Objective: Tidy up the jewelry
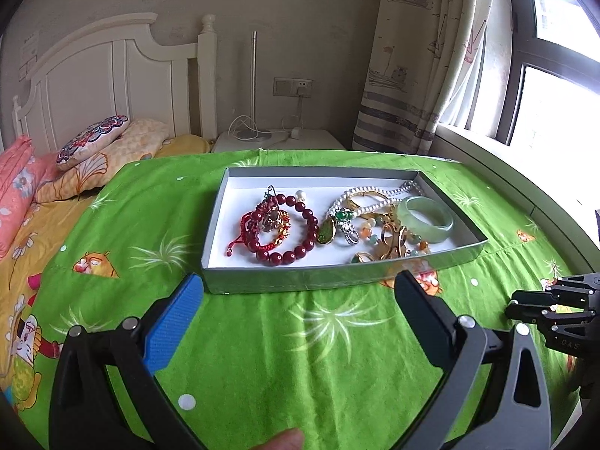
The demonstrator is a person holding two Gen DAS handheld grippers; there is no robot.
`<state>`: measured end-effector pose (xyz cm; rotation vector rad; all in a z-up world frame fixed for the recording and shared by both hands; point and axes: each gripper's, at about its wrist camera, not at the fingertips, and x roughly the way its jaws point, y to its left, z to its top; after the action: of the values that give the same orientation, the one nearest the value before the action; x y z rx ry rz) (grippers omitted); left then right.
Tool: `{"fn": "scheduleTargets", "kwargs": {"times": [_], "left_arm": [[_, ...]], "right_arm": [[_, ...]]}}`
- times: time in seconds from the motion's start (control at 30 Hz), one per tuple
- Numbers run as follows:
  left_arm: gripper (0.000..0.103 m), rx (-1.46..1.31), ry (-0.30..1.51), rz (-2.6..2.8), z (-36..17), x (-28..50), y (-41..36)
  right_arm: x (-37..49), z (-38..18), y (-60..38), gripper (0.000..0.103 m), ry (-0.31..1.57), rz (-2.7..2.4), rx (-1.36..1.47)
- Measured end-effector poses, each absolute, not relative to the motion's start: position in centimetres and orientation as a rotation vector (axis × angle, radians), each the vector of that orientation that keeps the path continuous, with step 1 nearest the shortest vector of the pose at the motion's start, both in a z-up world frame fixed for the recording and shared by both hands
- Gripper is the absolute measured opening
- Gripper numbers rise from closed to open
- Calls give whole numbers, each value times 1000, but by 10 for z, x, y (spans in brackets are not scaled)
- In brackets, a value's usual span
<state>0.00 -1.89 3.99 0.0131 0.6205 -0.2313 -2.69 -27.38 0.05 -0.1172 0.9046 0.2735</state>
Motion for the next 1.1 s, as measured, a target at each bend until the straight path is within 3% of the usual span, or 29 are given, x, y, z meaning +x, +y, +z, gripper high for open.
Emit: {"fn": "scheduleTargets", "kwargs": {"times": [0.03, 0.4, 0.7, 0.83, 0.9, 0.93, 0.97, 1.0, 1.1], "left_arm": [[101, 12, 623, -235, 40, 1, -19], [101, -50, 647, -241, 37, 6, -9], [101, -104, 662, -238, 35, 10, 1], [101, -59, 630, -223, 39, 4, -7], [101, -2, 596, -201, 45, -1, -17], [101, 30, 582, -188, 49, -3, -23], [101, 55, 574, -174, 52, -4, -28], [101, 72, 572, -153, 55, -4, -34], [101, 76, 579, -111, 59, 3, -45]], "right_arm": [[-28, 1, -273, 16, 903, 270, -120], [30, 45, -239, 16, 737, 291, -122], [106, 34, -241, 18, 769, 272, 12], [86, 53, -264, 57, 707, 287, 125], [60, 75, -270, 61, 620, 297, 156], [44, 87, -271, 71, 573, 295, 155], [25, 99, -270, 90, 509, 287, 145], [6, 109, -268, 98, 432, 275, 134], [-33, 116, -257, 99, 287, 211, 66]]}}
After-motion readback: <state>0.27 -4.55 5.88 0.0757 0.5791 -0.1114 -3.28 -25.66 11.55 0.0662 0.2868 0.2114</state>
